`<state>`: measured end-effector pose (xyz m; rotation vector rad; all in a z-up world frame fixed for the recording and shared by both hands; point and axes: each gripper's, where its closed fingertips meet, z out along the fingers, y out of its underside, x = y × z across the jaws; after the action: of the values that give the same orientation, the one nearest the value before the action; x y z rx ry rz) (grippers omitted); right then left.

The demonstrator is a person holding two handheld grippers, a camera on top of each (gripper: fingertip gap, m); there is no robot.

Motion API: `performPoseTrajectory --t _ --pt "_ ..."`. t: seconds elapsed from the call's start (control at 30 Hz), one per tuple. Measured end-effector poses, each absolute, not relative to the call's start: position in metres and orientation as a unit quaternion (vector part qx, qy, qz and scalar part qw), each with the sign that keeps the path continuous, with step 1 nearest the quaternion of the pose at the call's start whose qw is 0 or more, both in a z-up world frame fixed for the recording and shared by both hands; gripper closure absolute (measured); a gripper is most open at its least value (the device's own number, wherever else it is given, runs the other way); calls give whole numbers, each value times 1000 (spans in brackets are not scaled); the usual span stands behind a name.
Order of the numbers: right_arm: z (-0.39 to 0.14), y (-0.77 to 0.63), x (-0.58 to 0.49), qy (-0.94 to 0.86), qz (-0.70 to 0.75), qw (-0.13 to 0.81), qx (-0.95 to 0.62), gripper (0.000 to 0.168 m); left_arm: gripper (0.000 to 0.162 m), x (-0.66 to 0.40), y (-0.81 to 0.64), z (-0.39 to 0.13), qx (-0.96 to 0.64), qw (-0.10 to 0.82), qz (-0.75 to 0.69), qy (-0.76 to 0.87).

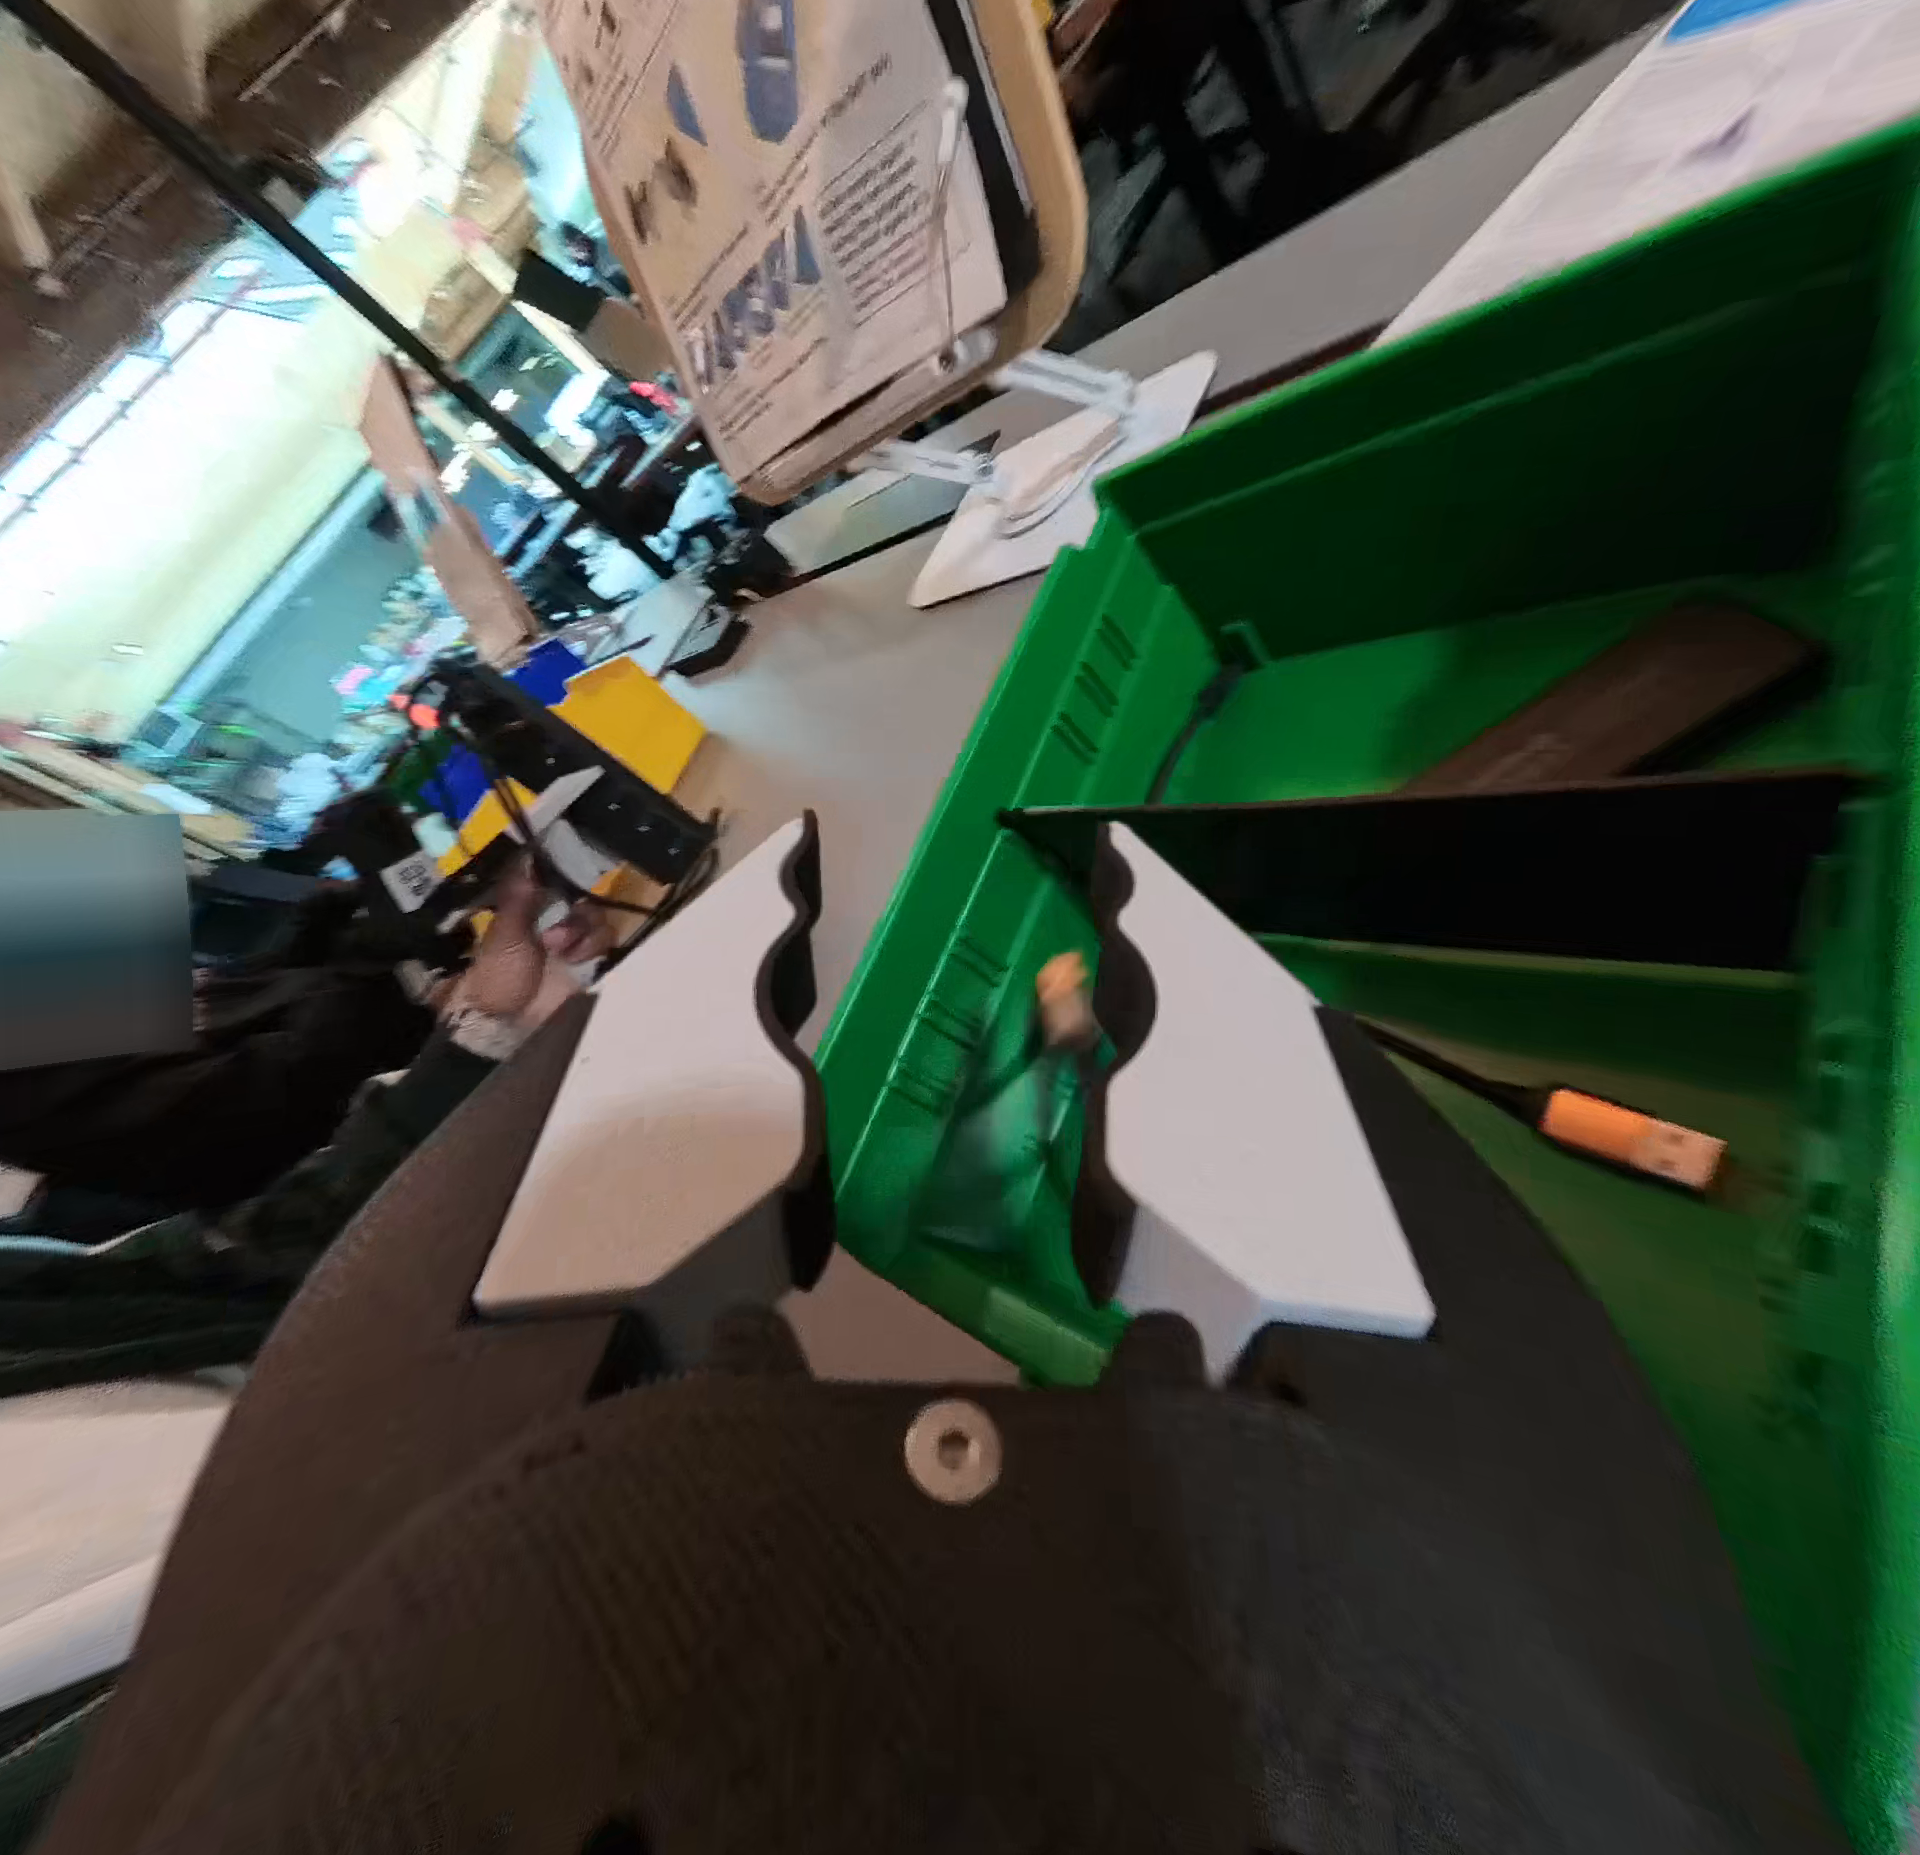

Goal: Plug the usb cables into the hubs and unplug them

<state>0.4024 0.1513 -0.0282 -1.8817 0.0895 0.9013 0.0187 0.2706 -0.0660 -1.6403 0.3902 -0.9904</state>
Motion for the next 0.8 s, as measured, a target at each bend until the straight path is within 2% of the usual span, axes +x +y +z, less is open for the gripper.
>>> performPoseTrajectory --t 0.23,0.4,0.53,0.7,0.8 --pt "42 145 375 -27 317 601 -733 125 138 27 266 -69 -697 549 -427 175" --pt "68 156 285 -101 297 651 -691 129 138 40 255 -68 -693 546 -427 198" --pt "36 158 174 -202 284 626 -697 129 138 55 243 -67 -686 548 -417 234" --pt "-2 142 87 -324 179 637 -676 138 138 70 232 -79 -709 543 -358 272" --pt "-11 145 81 -330 102 650 -677 130 139 83 219 -81 -714 523 -379 269"
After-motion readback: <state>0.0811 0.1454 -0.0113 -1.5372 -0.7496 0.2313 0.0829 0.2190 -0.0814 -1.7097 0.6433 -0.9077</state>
